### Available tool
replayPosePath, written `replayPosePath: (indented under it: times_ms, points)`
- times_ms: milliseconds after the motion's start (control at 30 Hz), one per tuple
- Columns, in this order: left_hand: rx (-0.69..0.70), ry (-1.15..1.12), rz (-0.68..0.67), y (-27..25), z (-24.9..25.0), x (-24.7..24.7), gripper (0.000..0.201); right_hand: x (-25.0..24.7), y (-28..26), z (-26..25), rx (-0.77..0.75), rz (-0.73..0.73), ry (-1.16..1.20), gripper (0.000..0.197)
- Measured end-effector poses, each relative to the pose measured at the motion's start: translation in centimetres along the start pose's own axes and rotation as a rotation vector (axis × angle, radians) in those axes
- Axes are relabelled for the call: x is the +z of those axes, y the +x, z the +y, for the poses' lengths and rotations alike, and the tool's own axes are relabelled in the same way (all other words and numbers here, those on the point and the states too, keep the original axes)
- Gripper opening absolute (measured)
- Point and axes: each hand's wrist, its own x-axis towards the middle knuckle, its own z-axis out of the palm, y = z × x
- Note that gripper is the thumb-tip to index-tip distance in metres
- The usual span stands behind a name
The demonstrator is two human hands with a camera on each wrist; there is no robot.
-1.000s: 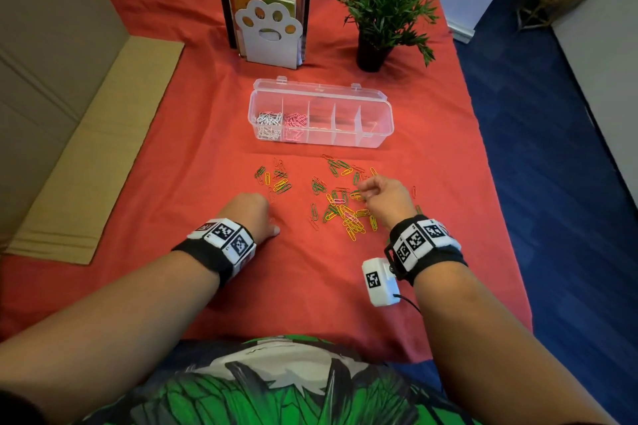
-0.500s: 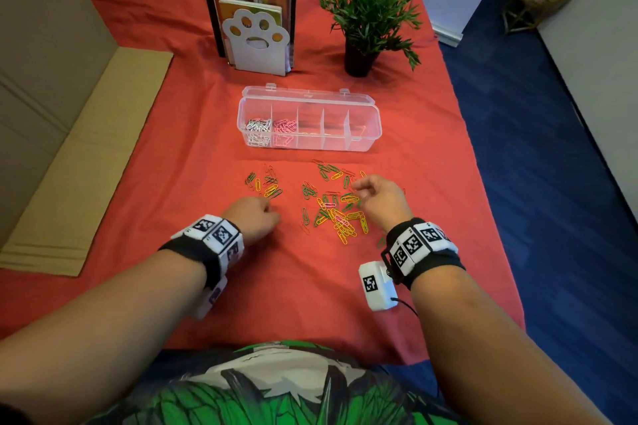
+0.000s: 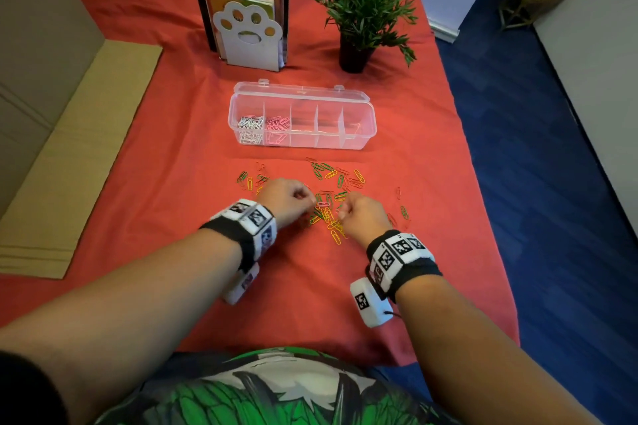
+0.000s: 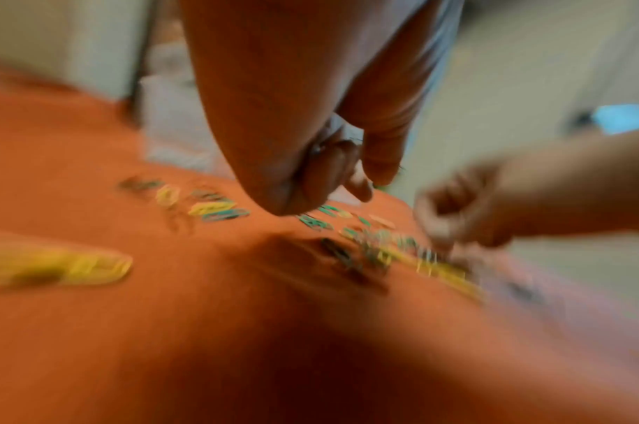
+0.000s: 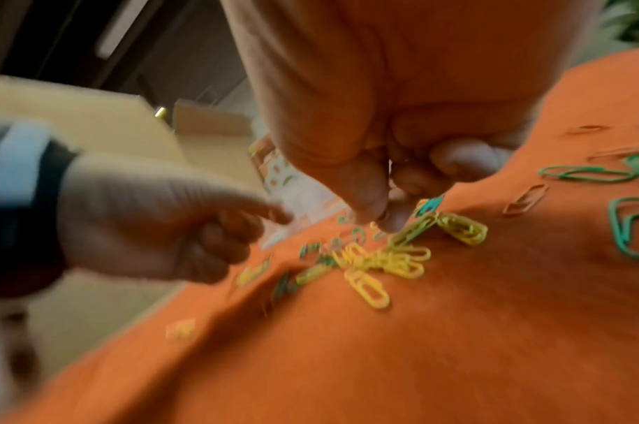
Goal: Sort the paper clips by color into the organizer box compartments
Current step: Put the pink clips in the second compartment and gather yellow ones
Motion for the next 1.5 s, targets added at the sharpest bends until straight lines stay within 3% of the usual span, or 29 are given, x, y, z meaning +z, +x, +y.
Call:
replayPosePath:
  times_ms: [67, 133, 233, 333, 400, 467, 567, 633, 733, 933, 1133, 1200, 1300, 1400, 1500]
  points:
    - [0.160, 0.348, 0.018, 0.6, 0.5, 0.9, 0.020, -0.9, 0.1, 0.5, 0.061, -0.013, 0.183, 0.014]
    - [0.235, 0.545, -0.003, 1.1, 1.0, 1.6, 0.026, -1.7, 0.3, 0.7, 0.089, -0.024, 0.392, 0.021]
    - [0.255, 0.653, -0.030, 1.5, 1.4, 2.7, 0.024, -2.8, 0.3, 0.5, 0.206, -0.052, 0.788, 0.028]
    - [0.254, 0.637, -0.011, 1.5, 1.6, 3.1, 0.020, -3.8, 0.2, 0.4, 0.331, -0.128, 1.189, 0.021]
    - [0.176, 0.471, 0.018, 1.5, 1.8, 2.7, 0.015, -4.2, 0.2, 0.3, 0.353, -0.169, 1.317, 0.020]
    - [-0.011, 0.205, -0.008, 1.3, 2.4, 1.7, 0.014, -4.4, 0.5, 0.0, 0.347, -0.207, 1.388, 0.019]
    - [-0.391, -0.655, -0.153, 0.7, 2.6, -0.5, 0.023, -4.7, 1.0, -0.6, 0.335, -0.278, 1.462, 0.023]
    - [-0.470, -1.019, -0.183, 0.0, 2.3, -2.2, 0.023, -4.7, 1.3, -1.3, 0.311, -0.298, 1.467, 0.026]
    - [-0.446, -1.181, -0.140, -0.5, 1.9, -4.5, 0.032, -4.4, 1.7, -2.5, 0.268, -0.262, 1.388, 0.029]
    - [-0.363, -1.212, 0.008, 1.2, 3.0, -8.1, 0.028, -3.3, 2.5, -3.6, 0.244, -0.122, 1.054, 0.035]
    - [-0.298, -1.189, 0.209, 3.8, 6.5, -10.8, 0.008, -3.3, 2.7, -3.3, 0.228, -0.113, 0.954, 0.035]
    - [-0.292, -1.125, 0.254, 4.2, 6.5, -11.0, 0.007, -3.5, 2.6, -3.0, 0.230, -0.103, 0.902, 0.033]
    - [-0.257, -0.842, 0.340, 4.3, 4.5, -10.3, 0.034, -3.8, 2.5, -2.7, 0.181, -0.029, 0.777, 0.034]
    - [-0.246, -0.553, 0.432, 2.6, 1.1, -8.7, 0.029, -4.8, 3.1, -4.4, -0.043, 0.184, 0.649, 0.039]
    - [-0.250, -0.340, 0.428, 0.4, -2.7, -7.3, 0.024, -6.1, 4.4, -8.4, -0.302, 0.432, 0.644, 0.035]
